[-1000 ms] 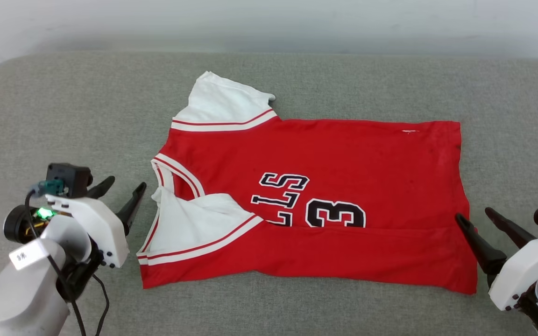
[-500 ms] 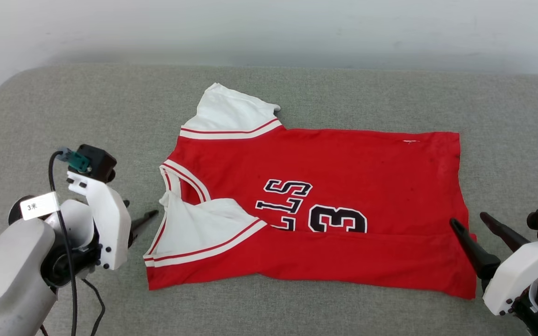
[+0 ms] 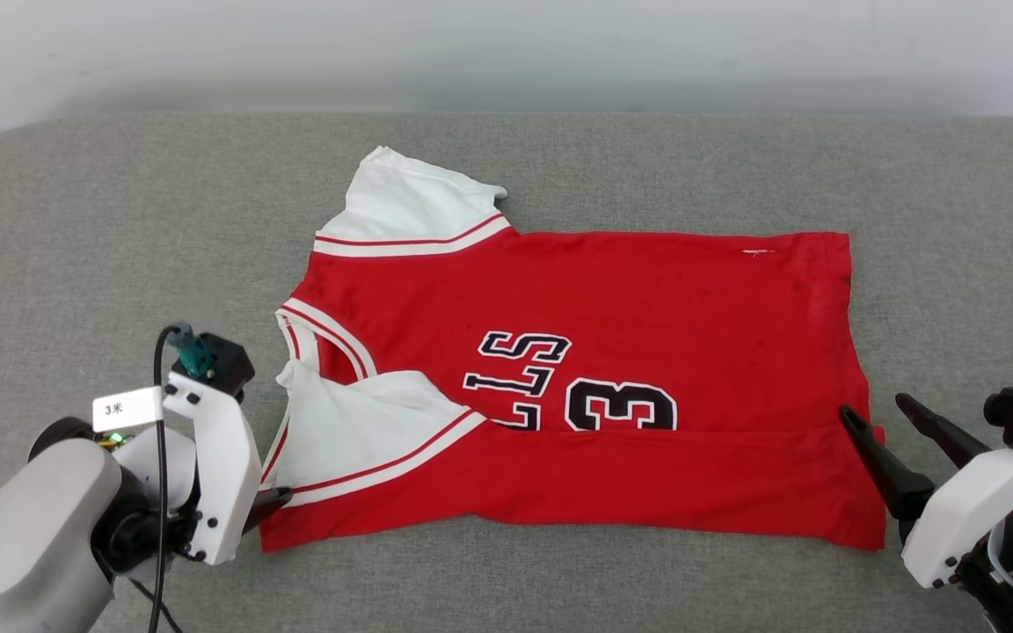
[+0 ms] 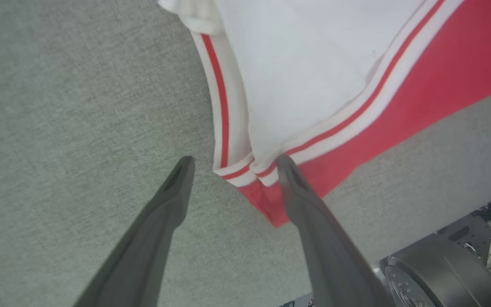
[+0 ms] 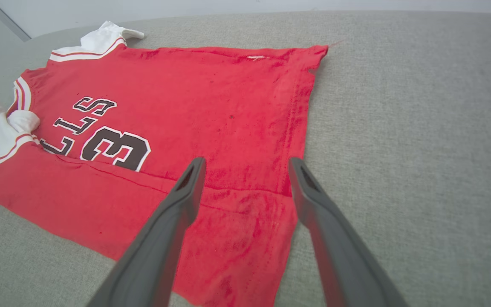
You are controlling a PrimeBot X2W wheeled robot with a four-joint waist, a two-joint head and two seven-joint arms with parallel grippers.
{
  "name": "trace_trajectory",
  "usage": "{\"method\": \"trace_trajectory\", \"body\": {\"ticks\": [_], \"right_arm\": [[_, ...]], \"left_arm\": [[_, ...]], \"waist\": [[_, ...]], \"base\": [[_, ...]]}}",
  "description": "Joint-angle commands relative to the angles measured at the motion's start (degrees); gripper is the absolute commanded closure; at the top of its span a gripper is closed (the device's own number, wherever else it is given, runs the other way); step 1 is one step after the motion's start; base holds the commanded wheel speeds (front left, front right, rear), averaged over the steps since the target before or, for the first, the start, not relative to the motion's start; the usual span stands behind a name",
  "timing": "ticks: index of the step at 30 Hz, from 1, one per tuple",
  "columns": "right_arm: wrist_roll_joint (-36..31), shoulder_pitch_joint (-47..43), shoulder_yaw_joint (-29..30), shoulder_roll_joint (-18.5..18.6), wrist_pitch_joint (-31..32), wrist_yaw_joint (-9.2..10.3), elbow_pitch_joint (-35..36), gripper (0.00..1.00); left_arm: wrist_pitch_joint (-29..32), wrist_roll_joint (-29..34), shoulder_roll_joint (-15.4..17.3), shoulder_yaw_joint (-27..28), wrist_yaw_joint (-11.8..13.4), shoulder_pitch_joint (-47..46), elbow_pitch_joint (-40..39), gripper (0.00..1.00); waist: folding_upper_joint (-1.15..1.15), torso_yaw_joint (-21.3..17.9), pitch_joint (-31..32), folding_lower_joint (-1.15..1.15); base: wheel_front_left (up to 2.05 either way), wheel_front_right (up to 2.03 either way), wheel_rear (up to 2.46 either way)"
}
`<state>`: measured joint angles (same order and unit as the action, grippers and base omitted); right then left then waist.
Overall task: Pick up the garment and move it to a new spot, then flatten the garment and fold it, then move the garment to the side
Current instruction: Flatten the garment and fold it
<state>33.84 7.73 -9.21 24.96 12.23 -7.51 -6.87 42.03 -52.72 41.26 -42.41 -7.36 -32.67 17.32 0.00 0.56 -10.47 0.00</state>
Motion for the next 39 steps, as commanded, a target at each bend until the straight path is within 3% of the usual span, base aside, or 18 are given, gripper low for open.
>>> {"method": "trace_trajectory", "body": {"ticks": [1,12,13,14,15,22,27,39], "right_arm": [[0.0,0.9,-0.2,-0.4,-0.3,0.05,-0.1,0.0],[0.6,2.9,-1.5,-0.2,-1.1,0.05,-1.1,0.0],[0.6,3.1,-1.6,0.0,-1.1,0.05,-1.2,0.0],[0.7,3.3,-1.6,0.3,-1.0,0.05,-1.2,0.0],[0.7,3.4,-1.6,0.6,-0.8,0.05,-1.2,0.0],[0.4,4.5,-1.9,3.0,0.7,0.05,0.1,0.0],[0.6,5.5,-1.5,6.1,5.0,0.05,1.9,0.0],[4.1,6.1,-6.5,14.2,28.4,0.05,6.4,0.0]], "left_arm": [[0.6,0.2,0.0,-0.8,0.0,0.9,0.9,0.0],[-0.4,-0.9,-2.8,-4.3,0.0,3.0,6.1,0.0],[-1.2,-1.1,-3.1,-4.4,0.0,2.8,6.3,0.17],[-1.5,-1.2,-3.3,-4.8,0.0,2.6,6.3,0.78],[-1.6,-1.4,-3.3,-5.3,0.0,2.4,6.2,1.0],[-4.1,-2.3,-0.8,-5.4,0.0,0.3,5.0,1.0],[-7.3,-2.5,1.0,-5.0,0.0,-1.2,2.7,1.0],[-10.4,-1.3,1.6,-5.4,0.0,-2.7,-2.0,1.0]], "waist": [[0.0,-0.4,-0.5,0.0],[0.0,-1.3,-2.3,0.0],[0.0,-1.2,-2.3,0.0],[0.0,-1.2,-2.3,0.0],[0.0,-1.2,-2.2,0.0],[0.0,-0.6,-1.1,0.0],[0.0,0.1,0.2,0.0],[0.0,1.6,0.9,0.0]], "base": [[0.0,0.0,0.0],[0.0,0.0,0.0],[0.0,0.0,0.0],[0.0,0.0,0.0],[0.0,0.0,0.0],[0.0,0.0,0.0],[0.0,0.0,0.0],[0.0,0.0,0.0]]}}
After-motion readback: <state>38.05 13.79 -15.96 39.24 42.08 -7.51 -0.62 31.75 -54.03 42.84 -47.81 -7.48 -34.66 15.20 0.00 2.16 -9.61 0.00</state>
